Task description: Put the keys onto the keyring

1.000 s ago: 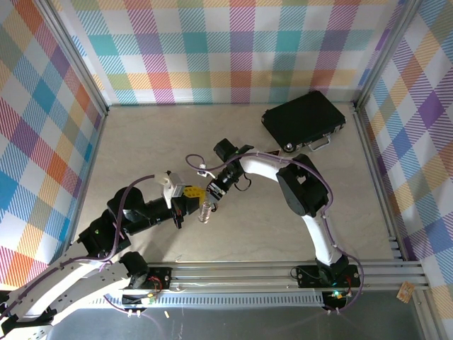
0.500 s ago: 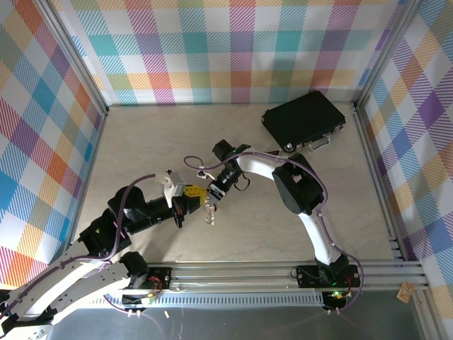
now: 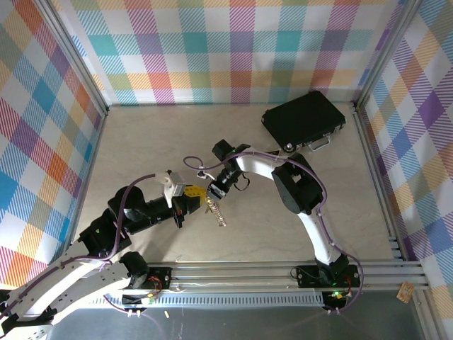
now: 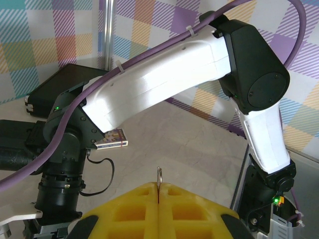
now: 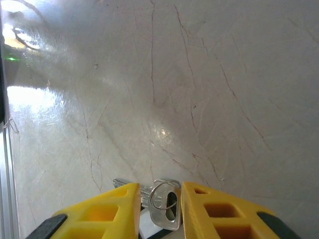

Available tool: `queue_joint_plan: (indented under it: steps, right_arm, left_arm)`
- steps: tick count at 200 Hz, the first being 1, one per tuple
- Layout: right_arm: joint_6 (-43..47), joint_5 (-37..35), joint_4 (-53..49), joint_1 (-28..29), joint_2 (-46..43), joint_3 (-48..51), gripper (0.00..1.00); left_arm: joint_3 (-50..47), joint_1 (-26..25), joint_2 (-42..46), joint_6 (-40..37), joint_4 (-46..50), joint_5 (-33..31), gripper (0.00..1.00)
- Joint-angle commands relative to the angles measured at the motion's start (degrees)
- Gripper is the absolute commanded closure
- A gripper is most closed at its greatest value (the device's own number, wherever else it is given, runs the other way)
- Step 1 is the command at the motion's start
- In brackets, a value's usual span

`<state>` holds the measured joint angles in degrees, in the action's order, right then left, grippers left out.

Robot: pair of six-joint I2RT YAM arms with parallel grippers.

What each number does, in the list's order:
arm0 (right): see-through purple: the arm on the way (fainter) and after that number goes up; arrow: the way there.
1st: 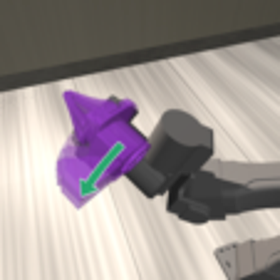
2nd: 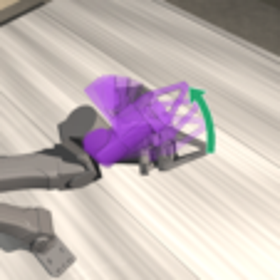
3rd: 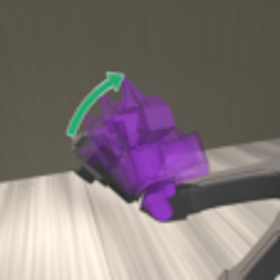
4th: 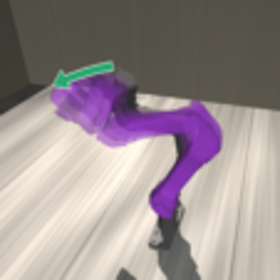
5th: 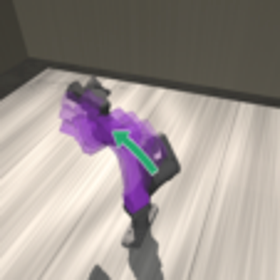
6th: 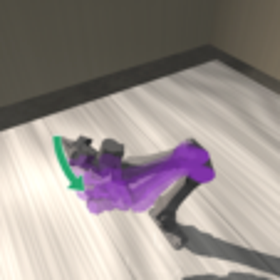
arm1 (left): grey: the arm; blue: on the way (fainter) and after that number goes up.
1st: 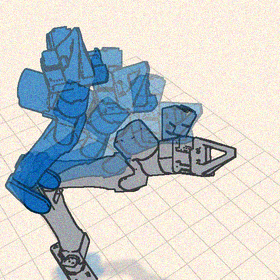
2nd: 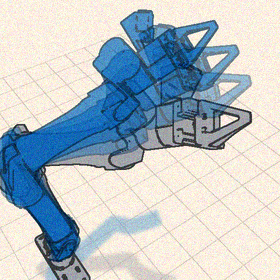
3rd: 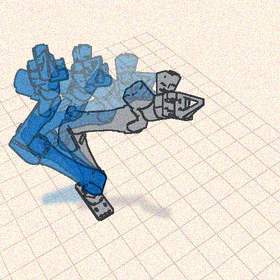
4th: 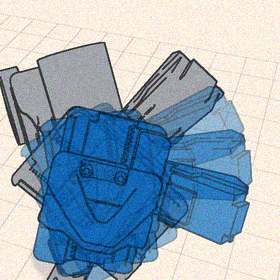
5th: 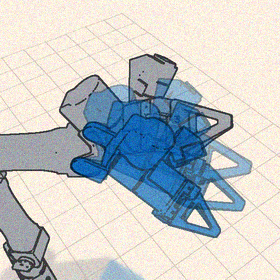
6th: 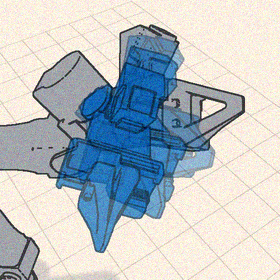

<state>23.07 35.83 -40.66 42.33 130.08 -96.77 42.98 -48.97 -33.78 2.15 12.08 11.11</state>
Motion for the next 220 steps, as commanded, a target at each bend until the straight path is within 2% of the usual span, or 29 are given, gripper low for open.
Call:
queue_joint_plan:
  steps: [1,51,92,139,157,220]
  right_arm:
    - [1.40,-0.17,-1.52,-0.23,1.01,-1.25,0.71]
    - [-2.67,-3.59,5.61,0.61,-4.00,4.54,0.58]
    - [-9.29,-8.52,13.95,2.52,-10.62,12.19,0.55]
    - [-16.79,-20.80,17.18,5.90,-14.71,15.77,0.57]
    - [-19.44,-22.89,16.87,6.51,-15.12,15.83,0.58]
    - [-19.08,-27.18,13.33,8.61,-12.52,12.73,0.63]
  left_arm:
    - [1.24,0.42,0.80,0.56,-2.05,0.75,1.00]
    - [0.76,0.45,1.99,0.87,-1.27,0.23,1.00]
    - [0.04,0.44,3.82,1.35,-0.22,-0.56,1.00]
    - [-0.35,0.45,6.84,2.42,1.45,-0.74,1.00]
    - [-0.35,0.42,8.49,2.67,2.73,-1.02,1.00]
    - [-0.27,0.41,12.41,2.67,7.10,-1.62,1.00]
